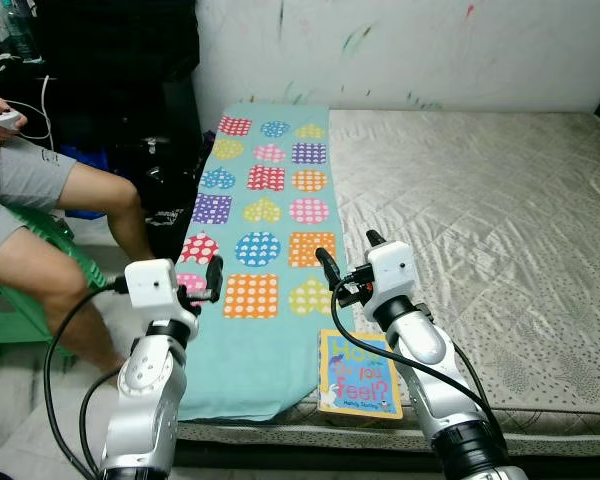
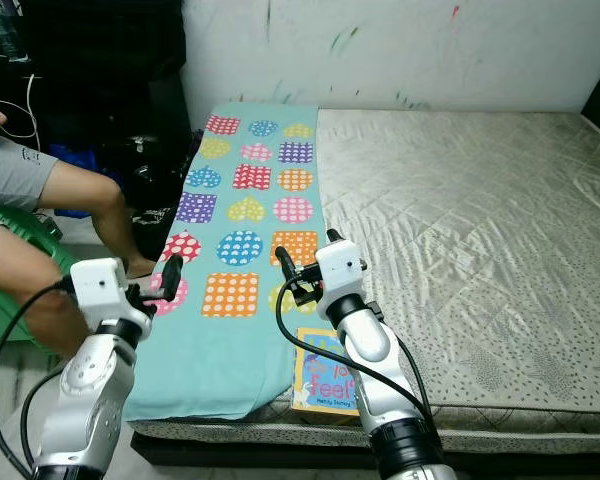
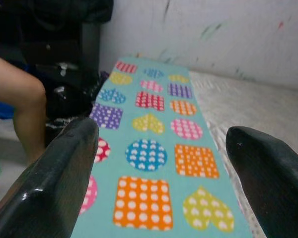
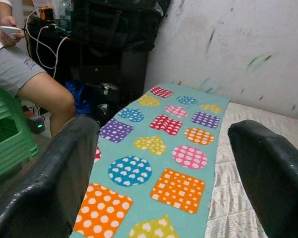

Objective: Clean up the room

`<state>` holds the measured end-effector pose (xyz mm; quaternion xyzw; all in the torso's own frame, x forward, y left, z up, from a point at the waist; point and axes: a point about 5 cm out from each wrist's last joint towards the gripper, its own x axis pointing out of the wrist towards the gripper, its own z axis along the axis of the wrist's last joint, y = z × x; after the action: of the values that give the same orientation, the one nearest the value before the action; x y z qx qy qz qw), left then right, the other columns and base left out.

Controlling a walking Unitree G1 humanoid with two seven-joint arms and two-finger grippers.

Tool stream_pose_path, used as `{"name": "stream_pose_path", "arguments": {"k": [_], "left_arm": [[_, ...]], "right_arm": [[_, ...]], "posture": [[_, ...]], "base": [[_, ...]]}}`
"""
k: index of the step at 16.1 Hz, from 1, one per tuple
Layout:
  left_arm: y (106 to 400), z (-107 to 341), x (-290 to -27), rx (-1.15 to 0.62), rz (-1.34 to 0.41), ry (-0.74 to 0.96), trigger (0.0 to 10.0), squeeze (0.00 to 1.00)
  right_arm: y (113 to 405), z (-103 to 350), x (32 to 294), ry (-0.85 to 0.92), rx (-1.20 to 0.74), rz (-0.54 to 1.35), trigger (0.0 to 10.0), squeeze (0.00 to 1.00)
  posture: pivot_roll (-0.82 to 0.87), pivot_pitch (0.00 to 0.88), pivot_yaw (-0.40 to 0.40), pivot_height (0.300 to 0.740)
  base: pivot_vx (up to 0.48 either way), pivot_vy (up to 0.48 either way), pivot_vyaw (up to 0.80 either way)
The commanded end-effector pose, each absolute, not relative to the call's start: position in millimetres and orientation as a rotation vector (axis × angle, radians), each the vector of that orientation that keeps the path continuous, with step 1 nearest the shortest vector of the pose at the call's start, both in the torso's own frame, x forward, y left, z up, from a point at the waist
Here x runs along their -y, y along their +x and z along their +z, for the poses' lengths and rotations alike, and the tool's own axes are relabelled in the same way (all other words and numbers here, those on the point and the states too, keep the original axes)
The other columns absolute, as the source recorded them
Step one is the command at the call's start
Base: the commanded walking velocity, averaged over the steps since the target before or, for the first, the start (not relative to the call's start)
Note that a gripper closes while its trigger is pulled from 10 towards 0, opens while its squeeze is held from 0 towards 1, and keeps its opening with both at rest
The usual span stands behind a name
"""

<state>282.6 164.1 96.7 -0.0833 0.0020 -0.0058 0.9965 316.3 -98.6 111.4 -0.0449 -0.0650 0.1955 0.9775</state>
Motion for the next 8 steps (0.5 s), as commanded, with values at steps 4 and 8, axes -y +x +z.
{"name": "stream_pose_path", "arguments": {"k": [4,8], "left_arm": [[275,93,-154,-0.019,-0.041,-0.171,10.0,0.00],[278,94,-144,-0.016,-0.063,-0.188,10.0,0.00]], "right_arm": [[312,108,100,-0.101,0.124,0.398,10.0,0.00],[310,107,101,-0.135,0.124,0.413,10.0,0.00]], "posture": [[-0.01,0.018,-0.009,0.740],[-0.02,0.032,-0.025,0.740]], "base": [[0.000,0.000,0.00],[0.000,0.000,0.35]]}}
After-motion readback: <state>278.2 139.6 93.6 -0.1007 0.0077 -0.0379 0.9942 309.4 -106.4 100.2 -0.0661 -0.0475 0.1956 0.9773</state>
